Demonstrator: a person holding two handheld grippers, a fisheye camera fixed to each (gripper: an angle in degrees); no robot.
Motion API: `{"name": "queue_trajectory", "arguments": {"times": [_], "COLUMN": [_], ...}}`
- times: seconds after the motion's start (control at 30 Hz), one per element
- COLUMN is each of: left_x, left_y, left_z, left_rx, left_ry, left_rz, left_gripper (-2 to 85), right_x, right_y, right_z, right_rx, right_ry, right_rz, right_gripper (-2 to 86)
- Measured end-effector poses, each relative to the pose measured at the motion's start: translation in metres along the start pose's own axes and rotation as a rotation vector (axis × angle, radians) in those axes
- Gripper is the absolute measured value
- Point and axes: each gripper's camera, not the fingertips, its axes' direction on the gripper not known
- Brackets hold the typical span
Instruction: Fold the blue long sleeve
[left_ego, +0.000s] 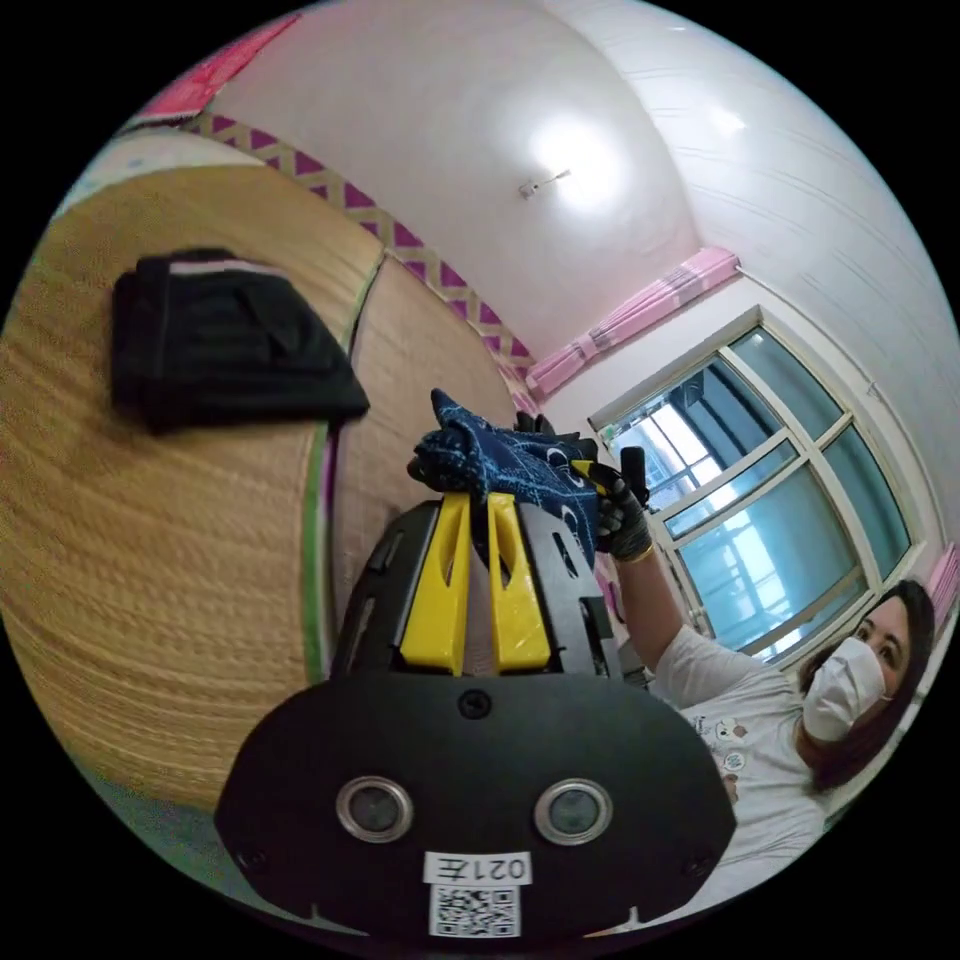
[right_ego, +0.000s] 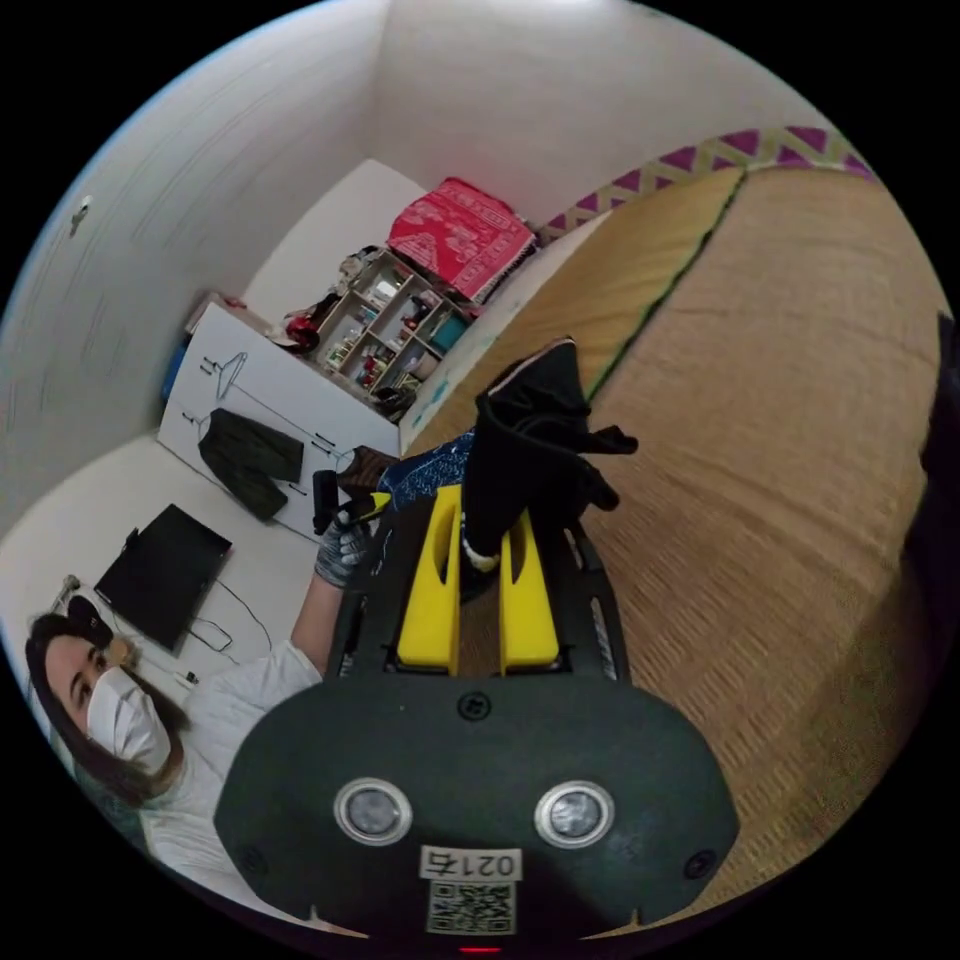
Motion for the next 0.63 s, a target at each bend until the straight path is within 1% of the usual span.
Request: {"name": "queue_trajectory", "arguments": {"times": [0.07,0.13,0.2,0.23,0.3,0.33,0.37,0.4,0.47,0.5,0.63], "left_x": [0.005,0.005,-0.005,-0.020,-0.049,-0.071,-0.080,-0.095,-0.101,-0.097,-0.062], "left_y": [-0.033,-0.075,-0.104,-0.119,-0.132,-0.133,-0.130,-0.122,-0.106,-0.094,-0.050], "left_z": [-0.022,-0.046,-0.057,-0.061,-0.064,-0.064,-0.064,-0.065,-0.063,-0.057,-0.007], "left_rx": [0.015,0.067,0.109,0.141,0.182,0.183,0.188,0.199,0.246,0.274,0.209], "left_ry": [-0.069,-0.167,-0.252,-0.310,-0.404,-0.463,-0.494,-0.550,-0.581,-0.588,-0.503], "left_rz": [0.052,0.091,0.084,0.044,-0.043,-0.115,-0.151,-0.208,-0.216,-0.184,-0.033], "left_gripper": [0.0,1.2,3.3,4.2,5.4,5.8,5.8,5.3,3.7,2.2,-0.3], "right_x": [-0.031,-0.049,-0.061,-0.062,-0.056,-0.047,-0.038,-0.034,-0.026,-0.026,-0.034], "right_y": [-0.044,-0.078,-0.109,-0.125,-0.148,-0.155,-0.149,-0.144,-0.115,-0.107,-0.039], "right_z": [0.027,0.052,0.081,0.104,0.150,0.181,0.199,0.204,0.199,0.193,0.126], "right_rx": [0.025,0.064,0.121,0.140,0.029,-0.099,-0.165,-0.182,-0.203,-0.204,-0.164], "right_ry": [-0.005,-0.016,-0.019,0.003,0.067,0.100,0.116,0.121,0.159,0.179,0.370], "right_rz": [-0.061,-0.105,-0.142,-0.139,-0.100,-0.065,-0.035,-0.026,-0.035,-0.050,-0.132], "right_gripper": [5.7,6.1,7.4,8.7,12.9,13.5,13.8,13.7,13.6,13.5,13.0]}}
